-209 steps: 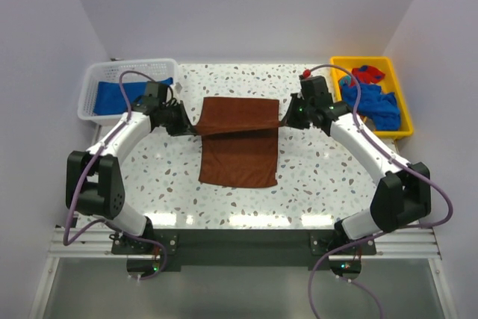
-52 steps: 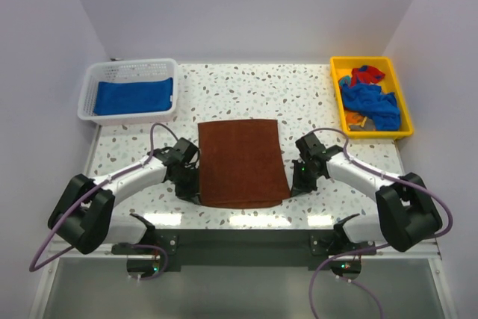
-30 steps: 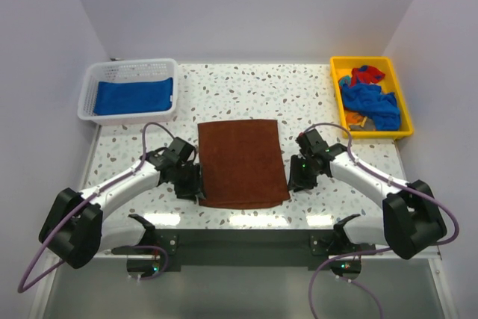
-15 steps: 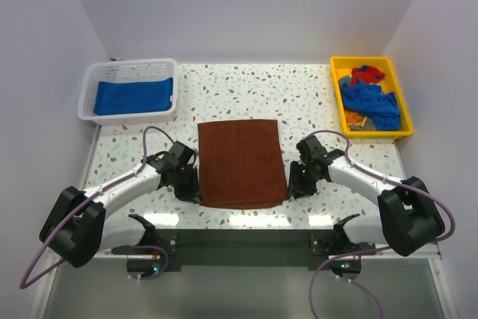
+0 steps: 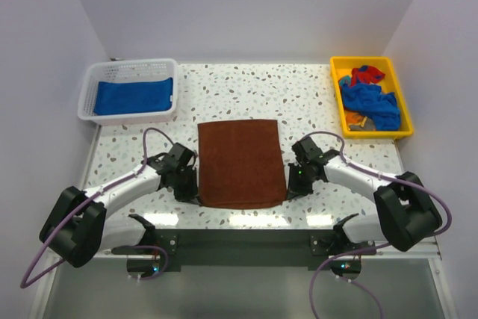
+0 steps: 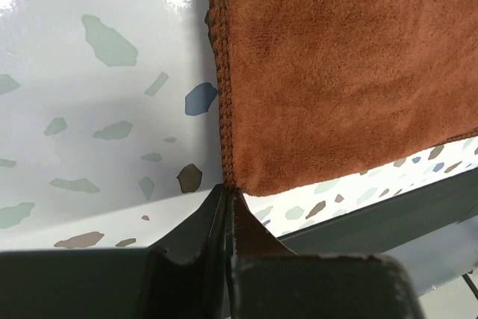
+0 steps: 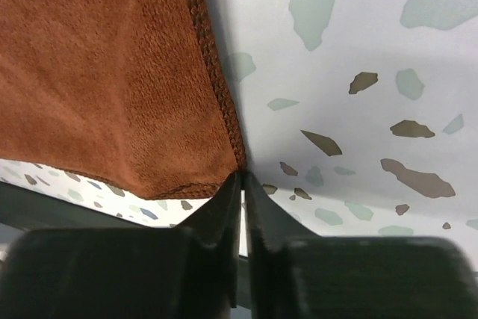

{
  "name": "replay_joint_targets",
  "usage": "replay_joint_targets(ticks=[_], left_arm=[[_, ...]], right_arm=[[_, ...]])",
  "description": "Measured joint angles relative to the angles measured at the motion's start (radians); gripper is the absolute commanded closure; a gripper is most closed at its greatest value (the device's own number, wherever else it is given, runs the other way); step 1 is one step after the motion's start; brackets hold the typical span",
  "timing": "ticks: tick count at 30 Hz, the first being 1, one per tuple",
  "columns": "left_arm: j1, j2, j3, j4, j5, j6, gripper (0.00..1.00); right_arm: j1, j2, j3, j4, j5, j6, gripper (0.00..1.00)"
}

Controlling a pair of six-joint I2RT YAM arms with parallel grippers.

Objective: Fold and stack the towels
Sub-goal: Fold the towel

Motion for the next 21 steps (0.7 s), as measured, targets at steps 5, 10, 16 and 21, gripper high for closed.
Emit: replay_joint_targets(ticks=[5, 10, 16, 21], left_arm=[[0.000, -0.003, 0.001, -0.005, -0.008, 0.002, 1.00], [0.000, -0.013, 0.044, -0.045, -0.030, 0.006, 1.00], [0.000, -0.043, 0.134, -0.103, -0.046, 0.021, 1.00], [0.000, -0.085, 0.154, -0.162, -0.048, 0.032, 1.00]], right_arm=[[0.009, 0.003, 0.021, -0.033, 0.024, -0.009, 1.00], [0.013, -0.002, 0.131, -0.136, 0.051, -0.041, 1.00], [0.013, -0.061, 0.248, -0.226, 0.039, -0.064, 1.00], [0.013, -0.109, 0.263, -0.312, -0.005, -0.084, 1.00]])
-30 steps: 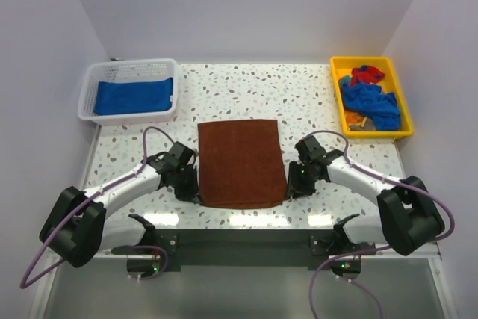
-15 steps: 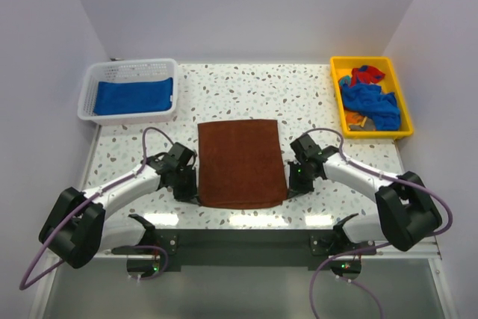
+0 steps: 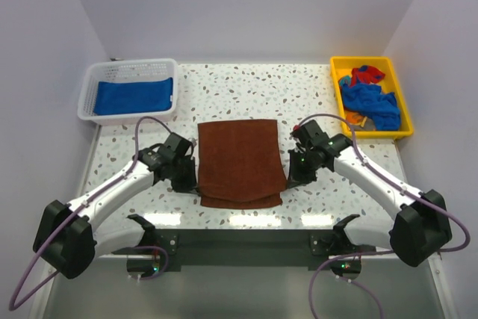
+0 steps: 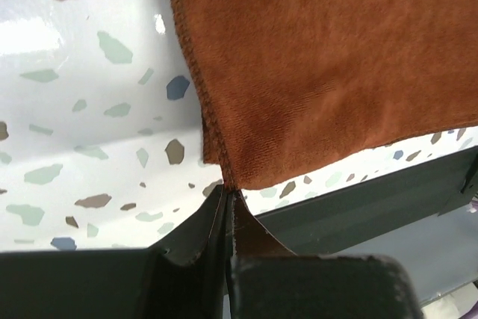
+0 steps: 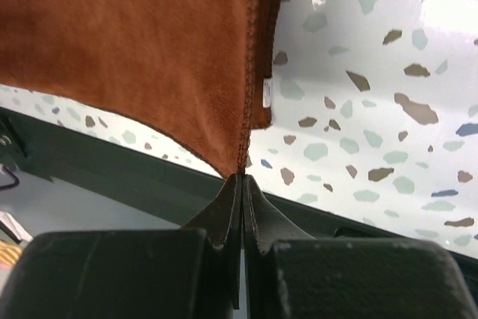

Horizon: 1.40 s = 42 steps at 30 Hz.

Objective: Fold and stack the towels
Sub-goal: Fold the towel

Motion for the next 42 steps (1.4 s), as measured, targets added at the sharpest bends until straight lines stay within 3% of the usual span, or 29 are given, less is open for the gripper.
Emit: replay_joint_targets(ticks=[8, 18, 20, 21, 24, 26, 27, 30, 32, 36, 42], left_arm=[[0.000, -0.003, -0.056, -0.031, 0.012, 0.018, 1.00], [0.000, 0.101, -0.167, 0.075, 0.086, 0.018, 0.99], [0.000, 0.101, -0.169, 0.084, 0.094, 0.018, 0.91], [0.000, 0.101, -0.170, 0.088, 0.098, 0.019, 0.81], [-0.001, 0.084, -0.175, 0.091, 0.116, 0.018, 0.58], [-0.001, 0.056, -0.175, 0.079, 0.115, 0.019, 0.50], [-0.001, 0.037, -0.174, 0.069, 0.112, 0.018, 0.41], [-0.001, -0.004, -0.138, 0.019, 0.094, 0.017, 0.35], [-0.001, -0.016, -0.083, -0.016, 0.075, 0.016, 0.35], [-0.003, -0.016, 0.048, -0.043, 0.013, 0.021, 0.43], [-0.048, 0.066, 0.144, 0.016, 0.002, 0.048, 0.50]], right_arm=[[0.001, -0.021, -0.140, 0.006, -0.019, -0.011, 1.00], [0.001, 0.099, -0.255, 0.130, -0.025, -0.011, 0.98], [0.001, 0.112, -0.256, 0.141, -0.025, -0.012, 0.90], [0.001, 0.113, -0.256, 0.143, -0.025, -0.012, 0.77], [0.001, 0.106, -0.251, 0.131, -0.020, -0.020, 0.61], [0.001, 0.089, -0.232, 0.101, -0.007, -0.028, 0.55], [0.001, 0.078, -0.211, 0.078, 0.002, -0.031, 0.55], [0.001, 0.058, -0.103, 0.034, 0.036, -0.049, 0.56], [0.000, 0.061, -0.027, 0.036, 0.069, -0.065, 0.62], [-0.006, 0.120, 0.112, 0.076, 0.132, -0.108, 0.66], [-0.041, 0.359, 0.270, 0.224, 0.161, -0.180, 0.76]])
